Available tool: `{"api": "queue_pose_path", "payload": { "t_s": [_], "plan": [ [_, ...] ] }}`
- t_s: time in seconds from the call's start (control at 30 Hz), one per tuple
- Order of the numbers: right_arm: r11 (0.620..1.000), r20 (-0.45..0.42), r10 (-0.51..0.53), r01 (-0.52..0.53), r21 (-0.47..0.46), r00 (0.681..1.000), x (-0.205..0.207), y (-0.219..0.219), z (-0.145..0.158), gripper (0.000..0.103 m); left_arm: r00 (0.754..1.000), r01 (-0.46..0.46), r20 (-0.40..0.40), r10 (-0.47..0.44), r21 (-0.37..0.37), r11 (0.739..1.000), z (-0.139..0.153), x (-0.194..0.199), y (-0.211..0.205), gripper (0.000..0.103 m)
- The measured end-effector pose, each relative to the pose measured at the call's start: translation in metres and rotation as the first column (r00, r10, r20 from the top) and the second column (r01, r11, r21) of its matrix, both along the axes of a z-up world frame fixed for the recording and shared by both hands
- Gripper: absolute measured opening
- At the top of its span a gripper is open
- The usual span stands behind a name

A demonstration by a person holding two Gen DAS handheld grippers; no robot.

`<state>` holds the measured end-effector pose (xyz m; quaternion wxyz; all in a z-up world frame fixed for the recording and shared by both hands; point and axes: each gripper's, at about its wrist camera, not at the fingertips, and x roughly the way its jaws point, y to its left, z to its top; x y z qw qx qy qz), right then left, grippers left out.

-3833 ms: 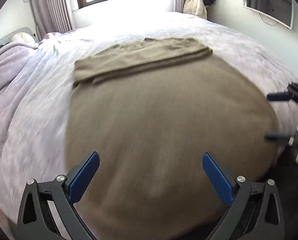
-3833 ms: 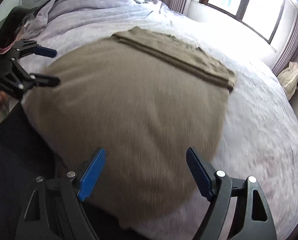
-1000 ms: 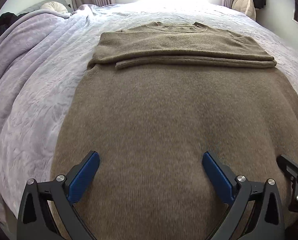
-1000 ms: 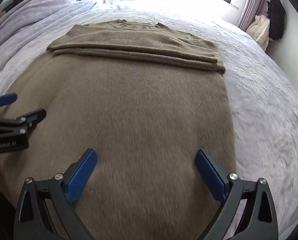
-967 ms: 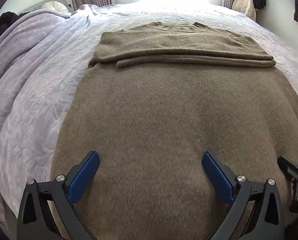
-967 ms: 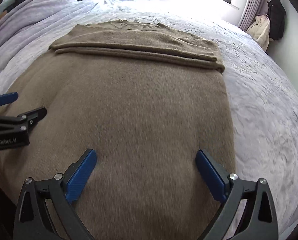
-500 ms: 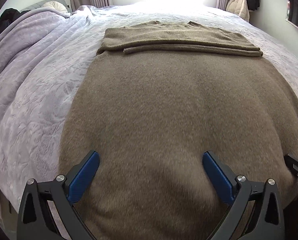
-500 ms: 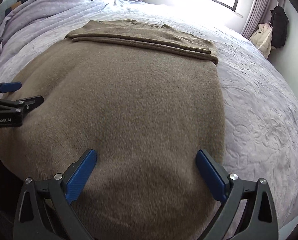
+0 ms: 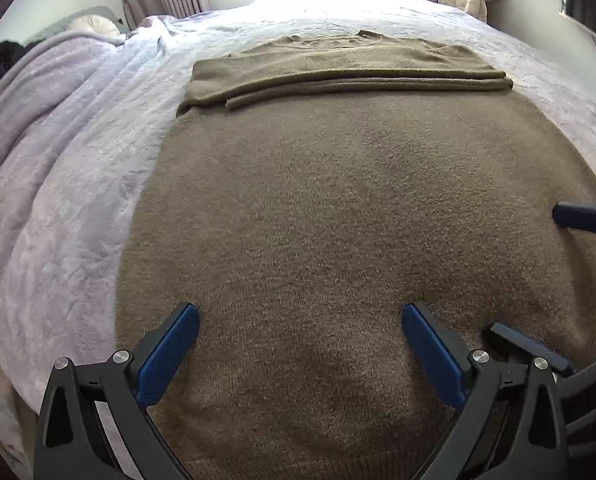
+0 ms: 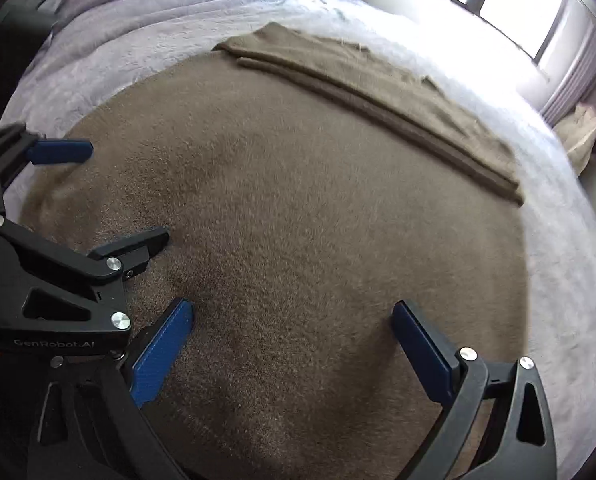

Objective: Fold small clothes
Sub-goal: 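Move both open tools down to the sweater's ribbed hem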

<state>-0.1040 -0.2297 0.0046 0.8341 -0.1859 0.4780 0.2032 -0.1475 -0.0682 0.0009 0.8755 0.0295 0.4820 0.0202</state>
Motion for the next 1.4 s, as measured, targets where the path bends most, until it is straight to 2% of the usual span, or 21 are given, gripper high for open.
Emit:
{"api": "queue_pose_path", "payload": {
  "t_s": [0.07, 0.13, 0.3, 0.53, 0.67, 0.73, 0.83, 0.93, 0.97, 1.03, 1.2, 1.33, 1.4],
  "plan": [
    [0.998, -0.037, -0.021, 0.024, 0.064, 0.999, 0.001, -0.017, -0.001, 0.102, 1.000, 0.001, 0.000, -0.001, -0.025, 1.000, -0.001, -0.003, 0.004, 0.102],
    [0.997, -0.041, -0.019, 0.022, 0.071, 0.999, -0.004, -0.028, 0.000, 0.102, 1.000, 0.009, 0.002, -0.009, -0.025, 1.000, -0.002, -0.006, 0.006, 0.102],
    [1.000, -0.027, -0.008, 0.008, 0.014, 1.000, -0.023, -0.054, -0.003, 0.102, 1.000, 0.021, -0.002, -0.021, -0.033, 0.999, -0.003, -0.021, 0.010, 0.103],
    [0.997, -0.019, 0.014, -0.016, -0.081, 1.000, -0.043, -0.065, 0.000, 0.102, 0.999, 0.043, -0.013, -0.044, -0.037, 0.998, 0.002, -0.033, 0.016, 0.102],
    [0.997, 0.029, 0.028, -0.025, -0.079, 0.999, -0.037, -0.057, 0.018, 0.102, 0.999, 0.047, 0.007, -0.047, -0.036, 0.998, 0.014, -0.013, 0.014, 0.102],
    [0.999, 0.053, 0.017, -0.015, -0.043, 0.998, -0.019, -0.050, 0.027, 0.102, 0.999, 0.037, -0.002, -0.037, -0.101, 0.994, 0.017, 0.009, 0.016, 0.102],
    [1.000, 0.031, -0.023, 0.023, 0.012, 0.999, 0.013, -0.042, 0.027, 0.102, 0.999, -0.008, -0.033, 0.003, -0.157, 0.988, 0.015, 0.043, 0.019, 0.102],
    [0.997, -0.012, -0.073, 0.073, 0.012, 0.997, 0.037, -0.040, 0.011, 0.102, 0.997, -0.024, -0.070, 0.016, -0.102, 0.994, 0.003, 0.058, 0.016, 0.102],
    [0.996, -0.044, -0.082, 0.084, 0.037, 0.996, 0.040, -0.046, 0.004, 0.102, 0.998, -0.011, -0.060, 0.005, -0.092, 0.996, 0.001, 0.055, 0.014, 0.102],
    [0.992, -0.044, -0.089, 0.093, 0.090, 0.995, 0.034, -0.057, 0.004, 0.102, 0.999, 0.020, -0.031, -0.022, -0.065, 0.998, 0.001, 0.041, 0.013, 0.103],
    [0.995, -0.005, -0.068, 0.069, 0.073, 0.998, 0.003, -0.082, 0.000, 0.102, 0.999, 0.038, 0.000, -0.038, -0.079, 0.996, -0.004, -0.004, 0.033, 0.103],
    [0.997, -0.008, -0.051, 0.051, 0.059, 0.999, -0.020, -0.102, -0.001, 0.102, 0.998, 0.057, -0.015, -0.058, -0.071, 0.996, -0.005, -0.025, 0.039, 0.103],
    [0.998, -0.018, -0.044, 0.045, 0.042, 0.999, -0.016, -0.103, 0.002, 0.102, 0.998, 0.059, -0.025, -0.060, -0.064, 0.996, -0.001, -0.029, 0.040, 0.103]
  ]
}}
